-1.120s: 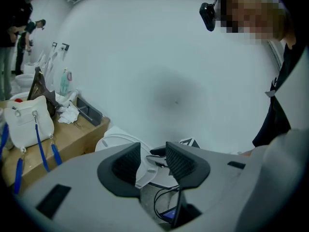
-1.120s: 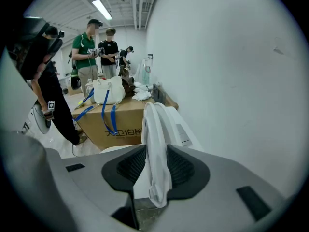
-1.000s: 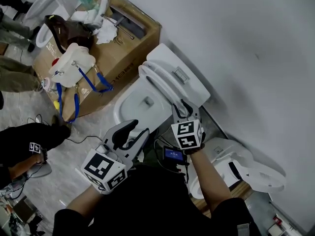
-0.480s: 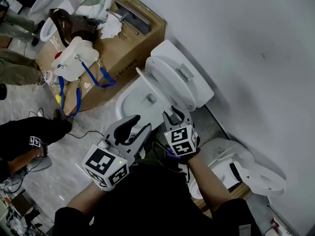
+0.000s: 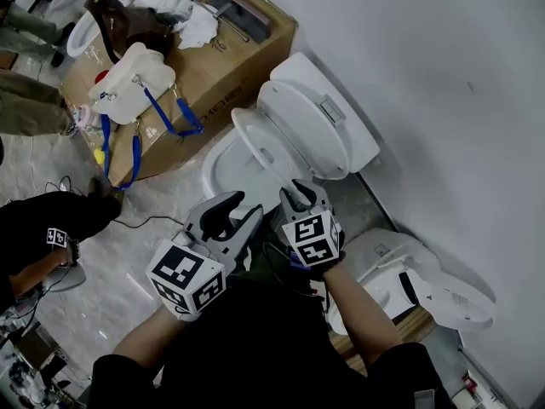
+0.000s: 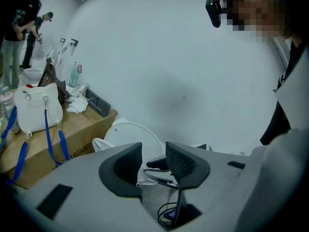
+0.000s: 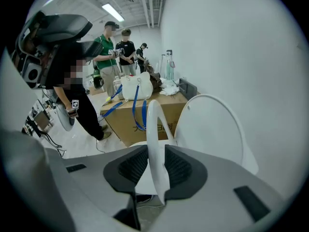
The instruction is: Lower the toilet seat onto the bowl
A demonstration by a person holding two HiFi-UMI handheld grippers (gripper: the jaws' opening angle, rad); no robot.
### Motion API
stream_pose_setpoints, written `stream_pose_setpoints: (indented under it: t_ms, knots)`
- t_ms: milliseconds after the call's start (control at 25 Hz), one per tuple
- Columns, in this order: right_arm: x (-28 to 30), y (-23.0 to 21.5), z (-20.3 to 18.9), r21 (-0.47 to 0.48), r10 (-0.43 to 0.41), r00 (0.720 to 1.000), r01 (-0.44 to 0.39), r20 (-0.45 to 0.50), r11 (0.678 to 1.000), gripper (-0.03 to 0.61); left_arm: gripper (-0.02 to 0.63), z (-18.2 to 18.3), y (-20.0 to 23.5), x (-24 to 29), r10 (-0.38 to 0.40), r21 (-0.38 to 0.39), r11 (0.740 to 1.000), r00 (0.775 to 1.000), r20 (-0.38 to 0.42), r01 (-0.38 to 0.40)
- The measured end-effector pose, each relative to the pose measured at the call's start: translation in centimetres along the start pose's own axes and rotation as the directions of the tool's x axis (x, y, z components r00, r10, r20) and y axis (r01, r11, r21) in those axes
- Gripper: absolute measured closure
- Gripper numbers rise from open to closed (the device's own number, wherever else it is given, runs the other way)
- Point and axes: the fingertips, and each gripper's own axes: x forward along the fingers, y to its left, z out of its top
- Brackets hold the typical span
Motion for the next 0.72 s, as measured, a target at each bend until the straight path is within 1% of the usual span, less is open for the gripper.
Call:
stream_pose_setpoints:
  t_ms: [120,200,280,360,400,440,480,640,720]
  knots:
    - [0.6,1.7,-0.2,-0.01,0.003,1.0,-0.003,-0.008,1.0,0.482,0.454,-1.3,1.2,-0.5,-0.003,-0.02,1.0,1.0,-0.015,0.003]
    - [1.0,2.7,-0.4,-0.012,0.0,1.0,0.0,-0.016,1.0,0.491,0.454,-2.2,2.0,-0.7,0.005,-0.011,1.0,1.0,-0.027,-0.005]
    - [1.2,3.7,-0.8,-0.017,-0.001,1.0,0.0,-0.028,1.0,0.492,0.454,-3.1,2.9,-1.0,0.037,0.043,0.998,0.999,-0.033,-0.036]
    - [1.5,4.6,-1.1,-0.029,0.001,0.999,-0.002,-0.037,1.0,0.492,0.454,-3.8,3.9,-1.1,0.082,0.122,0.989,0.996,-0.025,-0.078]
    - [1.7,5.1,-1.2,-0.038,0.0,0.999,-0.002,-0.041,0.999,0.492,0.455,-4.3,4.4,-1.1,0.1,0.149,0.984,0.995,-0.022,-0.095]
    - [1.8,5.5,-1.3,-0.048,-0.001,0.999,-0.001,-0.045,0.999,0.492,0.454,-4.9,5.1,-0.9,0.111,0.157,0.982,0.993,-0.026,-0.106]
    - [2.0,5.8,-1.5,-0.057,-0.003,0.999,0.0,-0.049,0.998,0.492,0.455,-5.7,5.7,-0.8,0.116,0.149,0.983,0.993,-0.035,-0.11]
    - [2.7,7.2,-2.0,-0.074,-0.011,0.998,0.006,-0.062,0.997,0.492,0.454,-8.9,8.0,0.2,0.107,0.065,0.993,0.99,-0.096,-0.101]
    - [2.9,7.7,-2.2,-0.082,-0.016,0.998,0.01,-0.067,0.997,0.492,0.456,-9.8,9.0,0.5,0.112,0.059,0.993,0.987,-0.112,-0.106]
